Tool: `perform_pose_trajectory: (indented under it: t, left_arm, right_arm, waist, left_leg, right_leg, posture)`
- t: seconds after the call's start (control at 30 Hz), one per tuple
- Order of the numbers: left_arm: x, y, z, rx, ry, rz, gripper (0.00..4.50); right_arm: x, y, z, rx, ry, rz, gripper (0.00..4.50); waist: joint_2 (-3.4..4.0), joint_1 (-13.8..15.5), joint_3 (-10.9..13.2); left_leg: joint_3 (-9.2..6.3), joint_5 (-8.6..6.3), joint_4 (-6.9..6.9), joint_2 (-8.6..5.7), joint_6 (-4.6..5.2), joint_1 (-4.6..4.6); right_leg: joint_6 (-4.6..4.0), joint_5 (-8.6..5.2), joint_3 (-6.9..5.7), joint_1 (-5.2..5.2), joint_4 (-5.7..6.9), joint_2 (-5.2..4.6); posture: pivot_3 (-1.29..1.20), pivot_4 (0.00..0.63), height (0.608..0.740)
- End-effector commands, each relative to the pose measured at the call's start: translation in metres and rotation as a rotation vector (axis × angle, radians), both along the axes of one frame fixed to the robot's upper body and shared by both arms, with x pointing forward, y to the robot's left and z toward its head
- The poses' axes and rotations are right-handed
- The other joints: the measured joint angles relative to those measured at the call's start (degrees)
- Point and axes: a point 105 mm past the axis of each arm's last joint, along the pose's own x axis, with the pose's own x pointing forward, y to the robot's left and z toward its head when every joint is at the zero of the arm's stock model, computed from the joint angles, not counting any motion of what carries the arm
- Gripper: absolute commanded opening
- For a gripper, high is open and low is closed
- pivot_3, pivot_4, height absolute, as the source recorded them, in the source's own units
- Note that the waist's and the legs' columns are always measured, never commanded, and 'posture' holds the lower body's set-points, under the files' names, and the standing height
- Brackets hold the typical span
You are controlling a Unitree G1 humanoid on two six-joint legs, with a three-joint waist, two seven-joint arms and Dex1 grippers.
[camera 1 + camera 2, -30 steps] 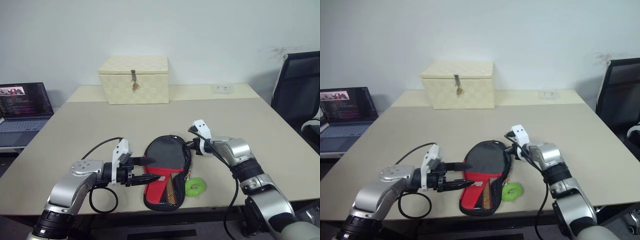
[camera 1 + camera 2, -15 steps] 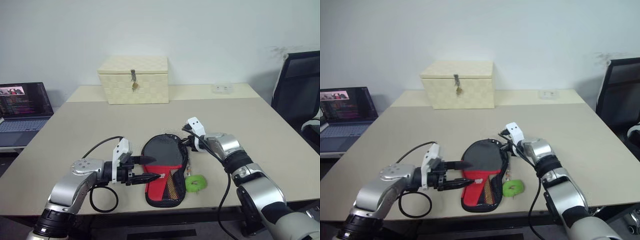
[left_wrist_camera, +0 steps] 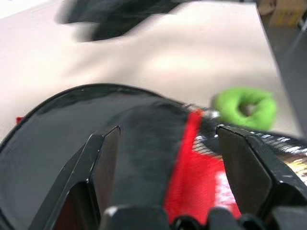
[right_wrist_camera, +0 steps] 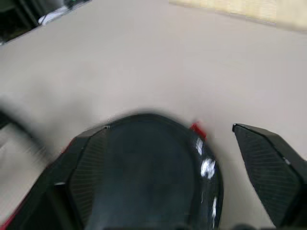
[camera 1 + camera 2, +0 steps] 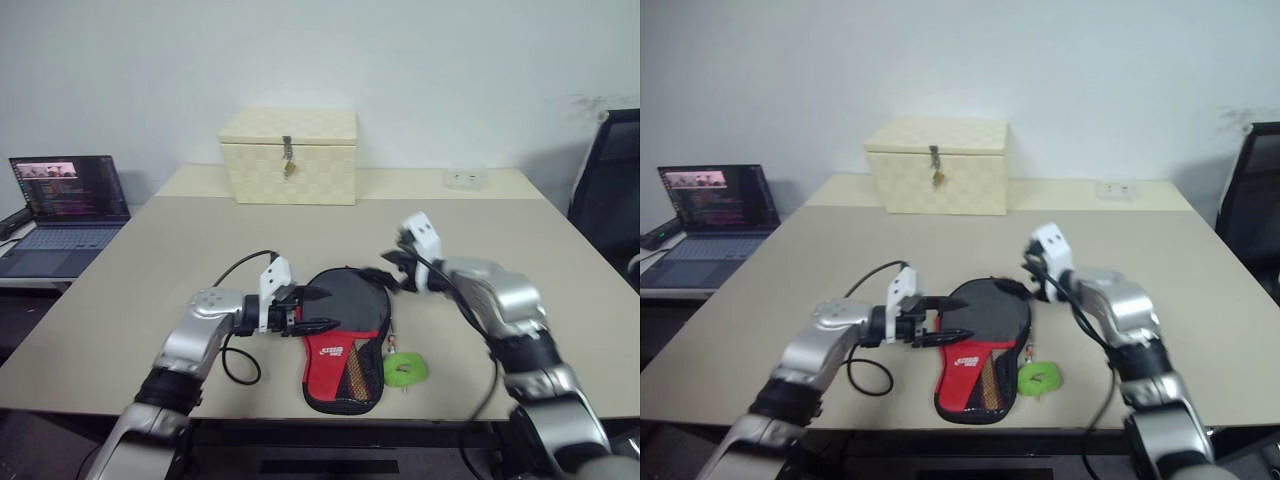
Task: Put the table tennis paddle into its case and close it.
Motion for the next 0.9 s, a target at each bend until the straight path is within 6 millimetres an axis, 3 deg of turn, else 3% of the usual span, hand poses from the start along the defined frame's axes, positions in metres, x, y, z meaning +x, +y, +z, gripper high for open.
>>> perform_pose_trajectory:
  t: [0.03, 0.17, 0.27, 0.4, 0.67, 0.9]
  left_arm:
    - [0.016, -0.008, 0.002, 0.015, -0.041, -0.029, 3.48]
    - [0.022, -0.015, -0.007, 0.061, -0.030, -0.085, 3.48]
    - [0.018, -0.021, -0.017, 0.121, -0.007, -0.159, 3.48]
    - [0.016, -0.018, -0.029, 0.173, 0.020, -0.196, 3.48]
    - [0.011, -0.007, -0.049, 0.241, 0.055, -0.204, 3.48]
    - [0.010, -0.006, -0.055, 0.245, 0.066, -0.190, 3.48]
  right_arm:
    - [-0.030, -0.012, 0.019, -0.005, -0.089, 0.020, 4.46]
    - [-0.062, -0.022, 0.012, -0.071, -0.096, 0.067, 4.46]
    - [-0.091, -0.030, -0.009, -0.239, -0.083, 0.163, 4.46]
    - [-0.121, -0.028, -0.024, -0.315, -0.043, 0.303, 4.46]
    - [-0.110, -0.017, -0.044, -0.379, -0.109, 0.317, 4.46]
    - [-0.105, -0.008, -0.057, -0.419, -0.132, 0.389, 4.46]
  waist:
    - [0.02, -0.16, 0.01]
    - [0.02, -1.07, 0.01]
    - [0.02, -0.91, 0.01]
    - [-0.01, -1.32, 0.02]
    - [-0.05, -1.42, 0.00]
    - [-0.06, -1.41, -0.01]
  left_leg:
    - [0.08, 0.00, -0.01, -0.01, 0.00, -0.08]
    - [0.14, 0.01, 0.03, -0.12, 0.01, -0.38]
    - [0.16, 0.01, -0.02, -0.18, 0.01, -0.47]
    - [0.19, 0.00, 0.00, -0.21, 0.02, -0.50]
    - [0.17, 0.01, 0.38, -0.23, 0.02, -0.43]
    - [0.15, 0.01, 0.57, -0.23, 0.02, -0.43]
  right_leg:
    - [0.03, 0.02, 0.01, -0.10, 0.05, 0.00]
    - [0.04, 0.03, 0.02, -0.46, 0.13, 0.11]
    - [0.03, 0.03, 0.03, -0.63, 0.15, 0.22]
    - [0.05, 0.01, 0.06, -0.63, 0.09, 0.24]
    - [0.35, -0.14, 0.08, -0.58, 0.47, 0.24]
    - [0.35, -0.14, 0.06, -0.57, 0.64, 0.24]
  posture:
    - [0.00, 0.150, 0.740]
    - [0.00, 0.150, 0.740]
    - [0.00, 0.150, 0.740]
    - [0.00, 0.150, 0.740]
    - [0.00, 0.150, 0.740]
    - [0.00, 0.150, 0.740]
